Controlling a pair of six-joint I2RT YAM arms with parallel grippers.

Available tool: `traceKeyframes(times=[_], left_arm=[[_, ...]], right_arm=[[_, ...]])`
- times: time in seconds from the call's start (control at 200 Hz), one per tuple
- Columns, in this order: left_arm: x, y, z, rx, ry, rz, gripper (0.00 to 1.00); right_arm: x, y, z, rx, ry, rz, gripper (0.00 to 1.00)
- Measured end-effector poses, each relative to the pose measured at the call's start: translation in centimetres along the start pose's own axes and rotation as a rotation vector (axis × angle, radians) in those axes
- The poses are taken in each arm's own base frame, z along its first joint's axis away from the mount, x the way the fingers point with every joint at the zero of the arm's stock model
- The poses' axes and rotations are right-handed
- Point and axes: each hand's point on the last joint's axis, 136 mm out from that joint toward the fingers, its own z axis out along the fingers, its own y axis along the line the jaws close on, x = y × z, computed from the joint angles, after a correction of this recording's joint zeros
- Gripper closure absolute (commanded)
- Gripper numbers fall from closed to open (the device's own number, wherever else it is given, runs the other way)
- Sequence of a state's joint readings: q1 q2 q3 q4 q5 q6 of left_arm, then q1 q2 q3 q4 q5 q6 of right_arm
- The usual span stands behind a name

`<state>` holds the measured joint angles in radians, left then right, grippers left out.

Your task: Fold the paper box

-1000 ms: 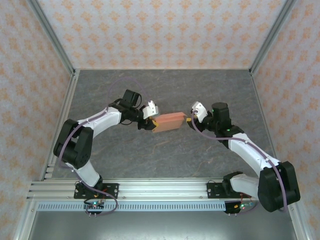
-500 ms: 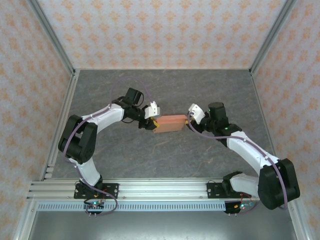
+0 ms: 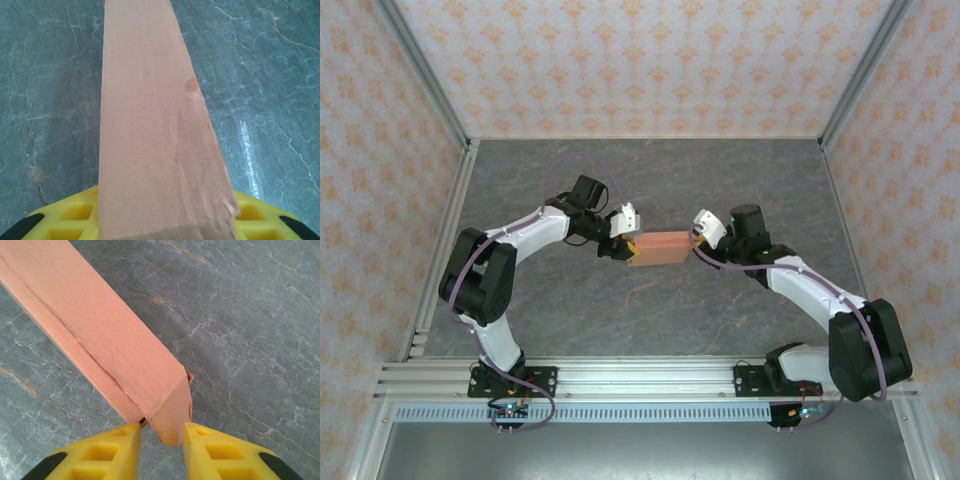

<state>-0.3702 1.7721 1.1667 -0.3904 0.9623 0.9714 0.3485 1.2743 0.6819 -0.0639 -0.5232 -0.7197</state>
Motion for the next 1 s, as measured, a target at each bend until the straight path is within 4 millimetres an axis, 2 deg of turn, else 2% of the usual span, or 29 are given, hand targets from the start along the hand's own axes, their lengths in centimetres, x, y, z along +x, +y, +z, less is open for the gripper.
traceKeyframes(times=[0.23, 0.475, 0.731, 1.001], left_arm=[[0.0, 0.0, 0.0, 0.002, 0.002, -0.003, 0.62], [0.1, 0.0, -0.2, 0.001, 0.004, -0.01, 0.63], [0.1, 0.3, -0.2, -0.003, 0.005, -0.014, 0.62], [0.0, 0.9, 0.0, -0.024, 0.006, -0.023, 0.61]], right_arm=[[-1.5, -0.1, -0.1, 0.0, -0.026, -0.019, 0.85], [-1.8, -0.2, 0.0, 0.006, -0.025, -0.012, 0.96], [-2.4, -0.7, 0.1, 0.037, 0.016, 0.042, 0.98], [-3.4, -1.6, 0.3, 0.105, 0.116, 0.179, 1.0]])
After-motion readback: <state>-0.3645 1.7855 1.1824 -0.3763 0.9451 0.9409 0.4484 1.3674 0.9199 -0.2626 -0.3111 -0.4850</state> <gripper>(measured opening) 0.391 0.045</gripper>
